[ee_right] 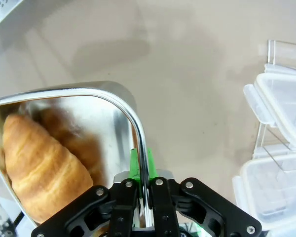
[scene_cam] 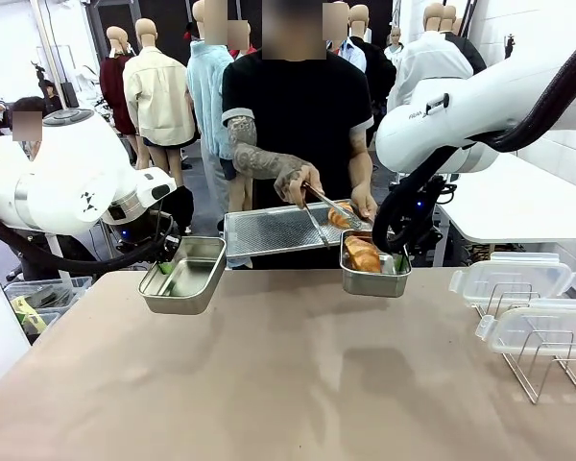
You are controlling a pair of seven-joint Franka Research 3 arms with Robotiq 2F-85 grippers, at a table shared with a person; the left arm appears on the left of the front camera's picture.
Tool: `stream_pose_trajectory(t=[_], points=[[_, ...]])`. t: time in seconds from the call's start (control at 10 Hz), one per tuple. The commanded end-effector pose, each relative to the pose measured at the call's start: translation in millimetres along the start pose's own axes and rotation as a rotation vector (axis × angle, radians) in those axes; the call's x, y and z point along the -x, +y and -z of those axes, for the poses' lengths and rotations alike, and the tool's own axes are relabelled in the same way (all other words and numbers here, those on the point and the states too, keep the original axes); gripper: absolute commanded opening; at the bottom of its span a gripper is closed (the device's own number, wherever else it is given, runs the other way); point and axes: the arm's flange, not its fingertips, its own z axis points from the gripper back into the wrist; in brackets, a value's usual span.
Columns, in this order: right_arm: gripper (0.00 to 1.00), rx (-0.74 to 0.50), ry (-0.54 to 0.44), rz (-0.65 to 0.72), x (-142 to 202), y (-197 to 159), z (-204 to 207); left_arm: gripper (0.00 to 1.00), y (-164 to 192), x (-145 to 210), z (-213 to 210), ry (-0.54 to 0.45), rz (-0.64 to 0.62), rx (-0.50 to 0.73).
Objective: Place the bread in airtight containers.
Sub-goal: Once an object is inside an Airtight Container , place the container in the center of the table.
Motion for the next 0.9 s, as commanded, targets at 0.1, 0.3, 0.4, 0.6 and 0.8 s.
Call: stream_pose_trajectory(t=[0.1, 0.3, 0.4, 0.6, 0.8], points=[[0.00, -0.012, -0.018, -0.006, 3.0, -0.7, -1.2, 0.00, 2.6, -1.6, -1.8, -0.012, 0.005, 0.005], [0.00, -0.012, -0.018, -0.006, 3.0, -0.7, -1.2, 0.00, 2.6, -1.6, -1.8, -0.012, 0.005, 0.005], [0.00, -0.012, -0.018, -0.006, 3.0, -0.7, -1.2, 0.00, 2.6, -1.6, -1.8, -0.012, 0.005, 0.005], [0.00, -0.012, -0.018, -0.006, 3.0, -0.7, -1.2, 0.00, 2.6, -1.6, -1.8, -0.012, 0.005, 0.005], [0.00, -0.012, -0.018, -0.006, 3.0, -0.7, -1.2, 0.00, 2.6, -1.6, -1.8, -0.012, 0.005, 0.005]])
